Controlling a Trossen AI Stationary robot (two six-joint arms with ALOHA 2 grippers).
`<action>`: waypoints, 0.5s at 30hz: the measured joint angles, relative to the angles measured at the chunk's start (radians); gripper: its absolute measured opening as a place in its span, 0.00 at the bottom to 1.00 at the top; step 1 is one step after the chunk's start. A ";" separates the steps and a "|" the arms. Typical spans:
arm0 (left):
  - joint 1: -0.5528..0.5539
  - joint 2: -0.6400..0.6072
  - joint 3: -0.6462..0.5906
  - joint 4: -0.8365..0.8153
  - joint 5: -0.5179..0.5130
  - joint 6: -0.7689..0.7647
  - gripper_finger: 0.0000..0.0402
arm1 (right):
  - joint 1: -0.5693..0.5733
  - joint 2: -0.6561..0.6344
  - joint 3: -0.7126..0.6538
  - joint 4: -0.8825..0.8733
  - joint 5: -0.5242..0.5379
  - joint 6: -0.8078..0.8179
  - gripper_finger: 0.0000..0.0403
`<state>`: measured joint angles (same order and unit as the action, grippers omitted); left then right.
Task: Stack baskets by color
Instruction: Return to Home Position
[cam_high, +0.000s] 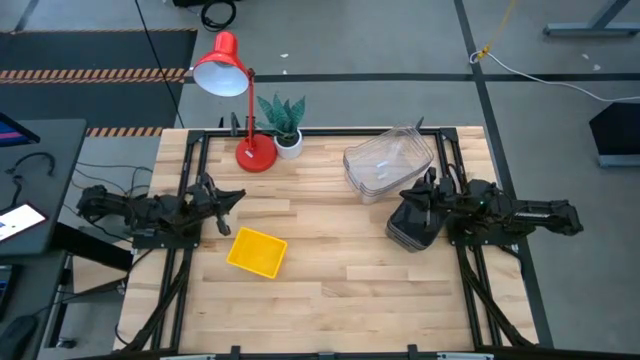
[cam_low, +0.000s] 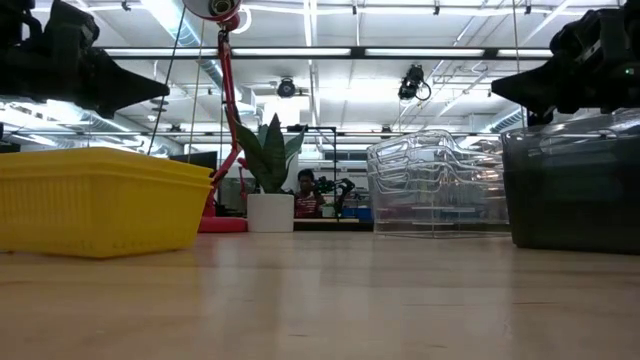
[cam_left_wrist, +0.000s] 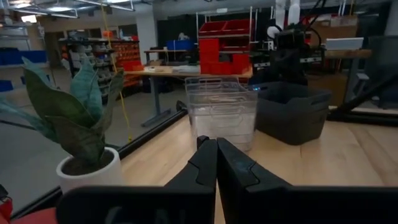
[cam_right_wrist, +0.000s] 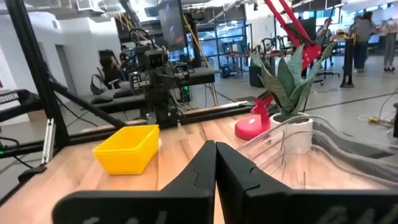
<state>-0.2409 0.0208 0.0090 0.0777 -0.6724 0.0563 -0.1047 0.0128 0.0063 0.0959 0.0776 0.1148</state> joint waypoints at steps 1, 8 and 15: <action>0.000 0.002 0.000 -0.001 0.000 0.000 0.02 | 0.000 0.000 0.000 -0.001 0.000 0.010 0.04; 0.000 0.005 0.000 -0.005 0.002 0.007 0.03 | 0.000 0.000 0.000 -0.001 0.000 0.047 0.04; 0.000 0.005 -0.001 0.026 0.004 0.004 0.07 | 0.000 0.000 0.000 -0.001 0.000 0.042 0.04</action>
<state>-0.2409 0.0261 0.0082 0.1041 -0.6685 0.0601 -0.1047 0.0128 0.0063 0.0954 0.0776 0.1566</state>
